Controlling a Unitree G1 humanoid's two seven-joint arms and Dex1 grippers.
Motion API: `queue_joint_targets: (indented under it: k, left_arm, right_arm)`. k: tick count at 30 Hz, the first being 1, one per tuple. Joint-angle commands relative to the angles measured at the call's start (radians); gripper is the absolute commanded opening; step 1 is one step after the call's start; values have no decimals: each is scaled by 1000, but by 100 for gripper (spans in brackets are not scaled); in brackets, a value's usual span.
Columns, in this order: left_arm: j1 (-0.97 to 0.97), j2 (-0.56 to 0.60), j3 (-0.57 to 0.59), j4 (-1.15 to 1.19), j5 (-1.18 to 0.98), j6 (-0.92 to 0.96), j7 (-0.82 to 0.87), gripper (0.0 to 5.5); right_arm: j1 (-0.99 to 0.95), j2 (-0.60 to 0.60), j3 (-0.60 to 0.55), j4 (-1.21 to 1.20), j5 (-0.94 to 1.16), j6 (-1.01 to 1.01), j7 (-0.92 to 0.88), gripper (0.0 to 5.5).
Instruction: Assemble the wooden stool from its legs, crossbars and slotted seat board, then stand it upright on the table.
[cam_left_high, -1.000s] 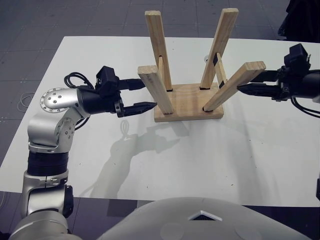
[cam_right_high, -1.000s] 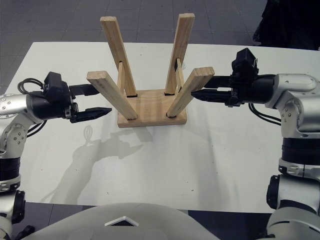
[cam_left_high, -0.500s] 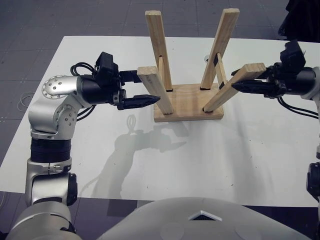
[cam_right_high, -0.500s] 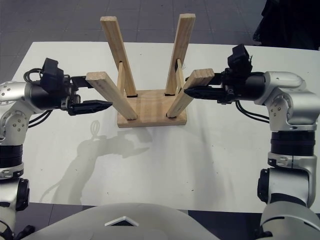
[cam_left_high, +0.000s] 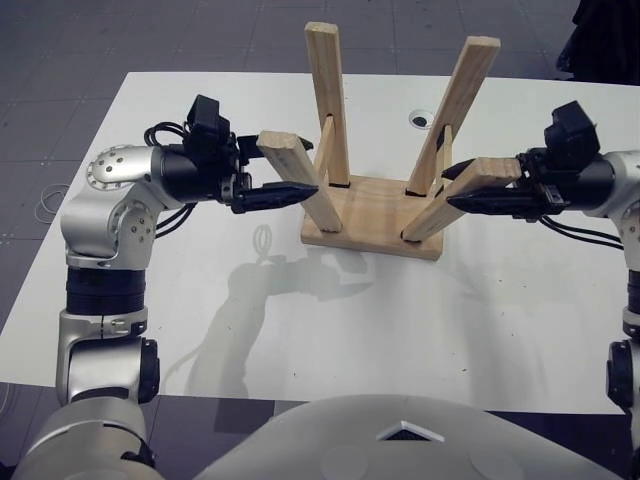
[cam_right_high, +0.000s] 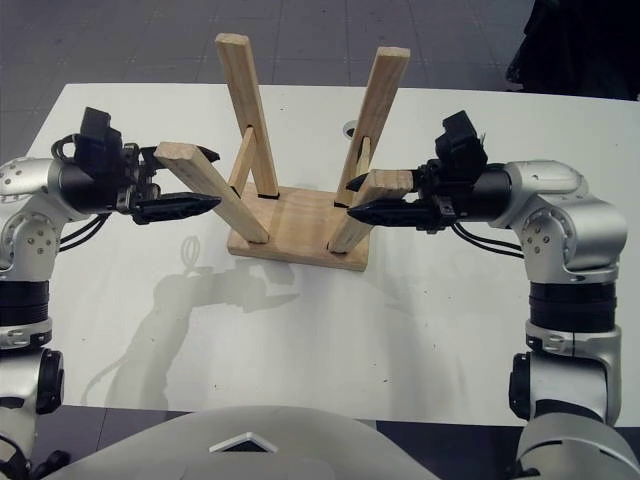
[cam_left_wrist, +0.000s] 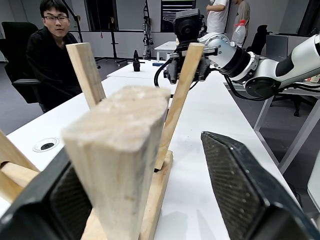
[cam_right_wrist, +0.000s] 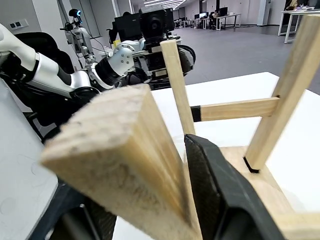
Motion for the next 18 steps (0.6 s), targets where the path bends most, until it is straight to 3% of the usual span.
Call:
queue_joint_targets:
  k: [1,16,18]
  left_arm:
    - [18,25,14,-18,3,19,0,330]
    - [-13,23,15,6,-1,36,-46,330]
    - [-19,18,14,14,5,31,-44,302]
  right_arm:
    - [-2,-33,-13,9,-13,-11,-2,202]
    - [-20,-36,13,95,-36,-50,43,202]
    - [-19,-37,17,99,-42,-58,48,171]
